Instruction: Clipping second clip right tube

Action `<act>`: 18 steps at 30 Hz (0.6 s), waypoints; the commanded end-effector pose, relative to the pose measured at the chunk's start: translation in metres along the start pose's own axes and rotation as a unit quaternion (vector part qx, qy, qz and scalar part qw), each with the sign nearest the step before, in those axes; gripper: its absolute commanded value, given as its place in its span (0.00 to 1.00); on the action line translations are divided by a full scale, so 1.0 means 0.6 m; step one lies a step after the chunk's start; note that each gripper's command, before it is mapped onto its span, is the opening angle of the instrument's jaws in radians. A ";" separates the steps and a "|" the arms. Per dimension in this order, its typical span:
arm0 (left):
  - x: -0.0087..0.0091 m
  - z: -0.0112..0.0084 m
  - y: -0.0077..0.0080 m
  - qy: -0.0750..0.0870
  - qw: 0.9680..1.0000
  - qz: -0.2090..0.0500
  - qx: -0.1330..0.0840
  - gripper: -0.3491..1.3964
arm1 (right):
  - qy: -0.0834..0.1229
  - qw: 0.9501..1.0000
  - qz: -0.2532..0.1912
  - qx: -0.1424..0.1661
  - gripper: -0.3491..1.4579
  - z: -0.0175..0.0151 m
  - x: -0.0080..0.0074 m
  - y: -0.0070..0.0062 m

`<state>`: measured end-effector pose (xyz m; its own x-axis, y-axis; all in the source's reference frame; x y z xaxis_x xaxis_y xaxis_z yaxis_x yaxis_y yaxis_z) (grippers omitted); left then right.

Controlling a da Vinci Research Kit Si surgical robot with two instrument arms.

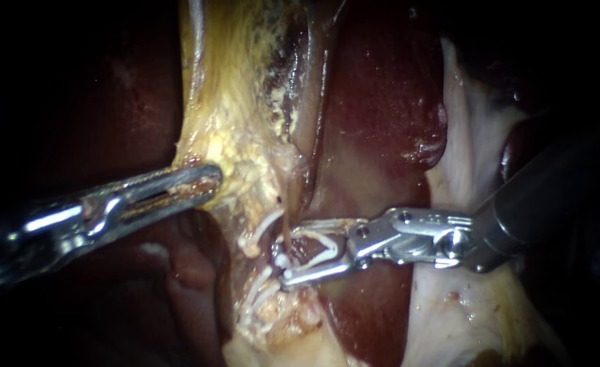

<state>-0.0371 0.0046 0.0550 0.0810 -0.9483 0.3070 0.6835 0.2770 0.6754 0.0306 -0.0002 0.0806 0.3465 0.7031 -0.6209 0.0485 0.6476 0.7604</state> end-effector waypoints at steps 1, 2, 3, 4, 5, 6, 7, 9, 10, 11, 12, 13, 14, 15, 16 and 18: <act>0.0000 0.0000 0.0000 0.000 1.000 0.000 0.000 0.00 | 0.000 1.000 0.004 0.000 0.52 0.0001 0.0001 0.0000; 0.0000 0.0000 -0.0001 0.000 1.000 0.000 0.000 0.00 | 0.000 1.000 0.004 0.000 0.52 0.0001 0.0001 0.0000; 0.0000 0.0000 -0.0001 0.000 1.000 0.000 0.000 0.00 | 0.000 1.000 0.007 0.000 0.52 0.0001 0.0001 0.0000; 0.0000 0.0000 -0.0001 0.000 1.000 0.000 0.000 0.00 | 0.000 1.000 0.013 0.002 0.52 0.0001 0.0001 0.0000; 0.0000 0.0000 -0.0001 0.000 1.000 0.000 0.000 0.00 | 0.000 1.000 0.016 0.002 0.51 0.0001 0.0001 0.0000; 0.0000 0.0000 -0.0001 0.000 1.000 0.000 0.000 0.00 | 0.000 1.000 0.019 0.002 0.51 0.0001 0.0001 0.0000; 0.0000 0.0000 -0.0002 0.000 1.000 0.000 0.000 0.00 | 0.000 1.000 0.019 0.002 0.51 0.0002 0.0001 0.0000; 0.0000 0.0000 -0.0002 0.000 1.000 0.000 0.000 0.00 | 0.000 1.000 0.024 0.004 0.50 0.0002 0.0000 0.0001; 0.0001 0.0000 -0.0002 0.000 1.000 0.000 0.000 0.00 | 0.000 0.999 0.033 0.006 0.50 0.0002 -0.0001 0.0000; 0.0000 0.0000 -0.0002 0.000 1.000 0.000 0.000 0.00 | 0.000 0.999 0.041 0.007 0.48 0.0001 -0.0002 0.0000; 0.0001 0.0000 -0.0002 0.000 1.000 0.000 0.000 0.00 | 0.001 0.999 0.049 0.009 0.40 -0.0001 -0.0003 -0.0001; 0.0001 0.0001 -0.0002 0.000 1.000 0.000 0.000 0.00 | -0.006 0.998 0.058 0.011 0.28 -0.0007 -0.0005 -0.0002; 0.0001 0.0001 -0.0002 0.000 1.000 0.000 0.000 0.00 | -0.013 0.998 0.061 0.011 0.12 -0.0009 -0.0004 -0.0003; 0.0001 0.0000 -0.0002 0.000 1.000 0.000 0.000 0.00 | -0.019 0.998 0.062 0.008 0.01 -0.0010 -0.0003 -0.0002; 0.0001 0.0000 -0.0002 0.000 1.000 0.000 0.000 0.00 | -0.021 0.998 0.062 0.005 0.00 -0.0012 -0.0003 -0.0001; 0.0001 0.0000 -0.0002 0.000 1.000 0.000 0.000 0.00 | -0.020 0.998 0.065 -0.001 0.00 -0.0013 -0.0001 -0.0001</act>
<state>-0.0372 0.0045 0.0550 0.0810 -0.9481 0.3074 0.6836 0.2773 0.6751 0.0298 -0.0001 0.0805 0.3870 0.7692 -0.5086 -0.0006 0.5518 0.8340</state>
